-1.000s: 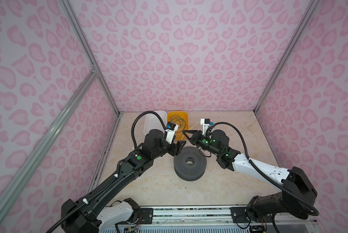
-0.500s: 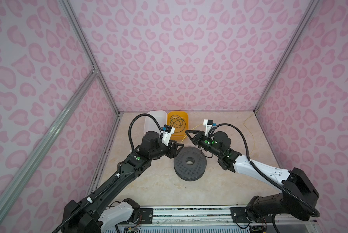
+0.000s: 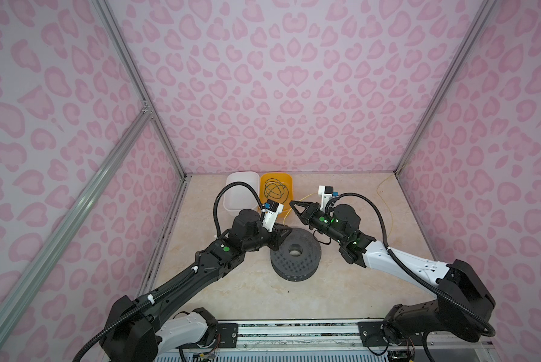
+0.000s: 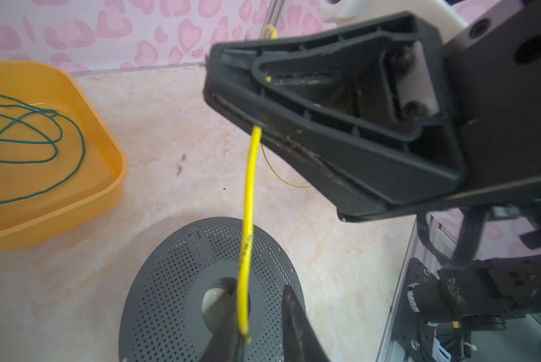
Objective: Wrap the cables
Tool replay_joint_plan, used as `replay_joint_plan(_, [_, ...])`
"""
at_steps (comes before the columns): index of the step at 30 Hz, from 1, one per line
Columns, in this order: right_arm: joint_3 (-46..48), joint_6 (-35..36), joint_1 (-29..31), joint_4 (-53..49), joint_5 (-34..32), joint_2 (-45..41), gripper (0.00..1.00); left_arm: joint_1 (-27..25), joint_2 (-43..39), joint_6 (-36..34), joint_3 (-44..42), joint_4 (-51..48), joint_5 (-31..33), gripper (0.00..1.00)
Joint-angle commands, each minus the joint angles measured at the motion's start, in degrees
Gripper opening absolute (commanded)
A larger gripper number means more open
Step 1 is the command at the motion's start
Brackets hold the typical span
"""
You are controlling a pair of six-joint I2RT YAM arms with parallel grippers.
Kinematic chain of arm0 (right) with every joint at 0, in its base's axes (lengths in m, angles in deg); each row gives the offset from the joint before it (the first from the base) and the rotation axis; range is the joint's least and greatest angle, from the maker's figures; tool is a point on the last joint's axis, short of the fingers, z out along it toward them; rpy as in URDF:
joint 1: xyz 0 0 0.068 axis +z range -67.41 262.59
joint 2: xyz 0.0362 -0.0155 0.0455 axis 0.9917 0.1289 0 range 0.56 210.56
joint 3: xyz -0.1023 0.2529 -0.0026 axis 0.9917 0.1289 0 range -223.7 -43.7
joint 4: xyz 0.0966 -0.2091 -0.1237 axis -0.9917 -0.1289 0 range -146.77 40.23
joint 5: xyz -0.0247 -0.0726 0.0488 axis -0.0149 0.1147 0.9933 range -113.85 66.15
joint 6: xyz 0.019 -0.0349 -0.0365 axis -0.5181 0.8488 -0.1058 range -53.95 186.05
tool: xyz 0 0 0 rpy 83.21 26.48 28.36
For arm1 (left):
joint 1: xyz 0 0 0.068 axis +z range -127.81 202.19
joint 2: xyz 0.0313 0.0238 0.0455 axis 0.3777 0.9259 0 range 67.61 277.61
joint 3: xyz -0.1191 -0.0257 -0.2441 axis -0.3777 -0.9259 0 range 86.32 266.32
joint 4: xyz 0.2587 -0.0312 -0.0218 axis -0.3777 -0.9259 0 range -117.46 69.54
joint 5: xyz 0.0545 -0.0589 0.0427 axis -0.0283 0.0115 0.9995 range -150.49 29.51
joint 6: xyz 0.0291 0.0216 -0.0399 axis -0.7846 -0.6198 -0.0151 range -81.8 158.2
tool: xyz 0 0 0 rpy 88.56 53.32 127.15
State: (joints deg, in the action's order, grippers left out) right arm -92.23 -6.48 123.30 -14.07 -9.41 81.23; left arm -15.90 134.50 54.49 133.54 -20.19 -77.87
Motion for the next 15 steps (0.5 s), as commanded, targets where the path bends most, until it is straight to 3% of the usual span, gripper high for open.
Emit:
replay_joint_plan(1, [0.54, -0.19, -0.19, 1.31, -0.13, -0.24, 0.00, -0.47, -0.39, -1.98, -0.72, 2.25, 3.55, 0.11])
replay_joint_plan(3, [0.57, -0.04, -0.58, 0.96, -0.12, -0.49, 0.00, -0.63, -0.94, -2.47, -0.85, 1.52, 4.34, 0.04])
replay_joint_plan(15, [-0.47, 3.81, -3.79, -2.08, 0.75, -1.64, 0.00, -2.63, -2.87, -4.60, 0.76, -10.27, 7.31, 0.04])
